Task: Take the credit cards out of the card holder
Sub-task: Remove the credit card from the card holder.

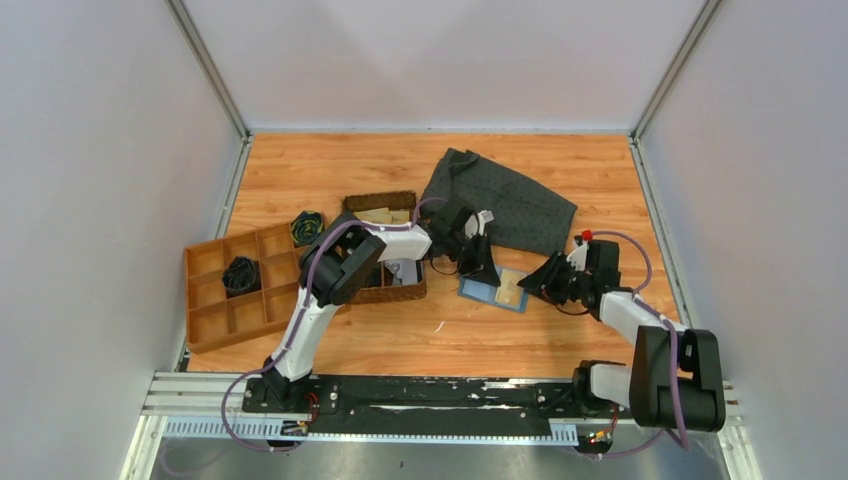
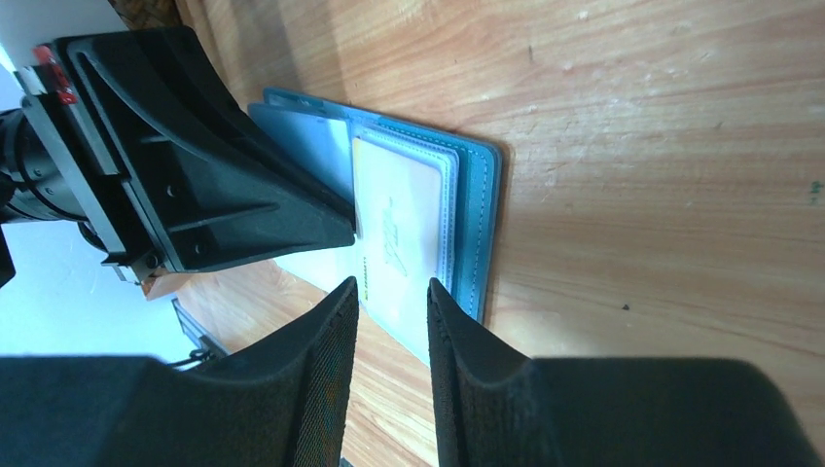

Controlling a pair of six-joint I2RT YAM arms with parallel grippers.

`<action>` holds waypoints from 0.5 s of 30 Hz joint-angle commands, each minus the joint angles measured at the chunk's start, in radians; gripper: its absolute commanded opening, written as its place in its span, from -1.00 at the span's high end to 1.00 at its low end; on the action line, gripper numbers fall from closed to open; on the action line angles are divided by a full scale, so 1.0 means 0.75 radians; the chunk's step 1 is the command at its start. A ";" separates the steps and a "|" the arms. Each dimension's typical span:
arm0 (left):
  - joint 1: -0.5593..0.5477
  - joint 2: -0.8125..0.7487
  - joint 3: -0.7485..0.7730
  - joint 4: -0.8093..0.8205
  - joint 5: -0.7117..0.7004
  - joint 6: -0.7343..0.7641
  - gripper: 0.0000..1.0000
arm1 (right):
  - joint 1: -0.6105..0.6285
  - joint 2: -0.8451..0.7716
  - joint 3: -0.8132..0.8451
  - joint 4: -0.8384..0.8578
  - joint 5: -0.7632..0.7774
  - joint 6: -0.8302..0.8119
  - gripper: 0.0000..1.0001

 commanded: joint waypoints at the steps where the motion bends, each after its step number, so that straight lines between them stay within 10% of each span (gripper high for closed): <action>1: 0.003 0.037 0.000 0.018 0.010 -0.006 0.66 | 0.013 0.074 0.002 0.038 -0.107 -0.023 0.32; 15: 0.003 0.043 0.001 0.018 0.009 -0.011 0.64 | 0.015 0.097 -0.017 0.050 -0.063 -0.038 0.32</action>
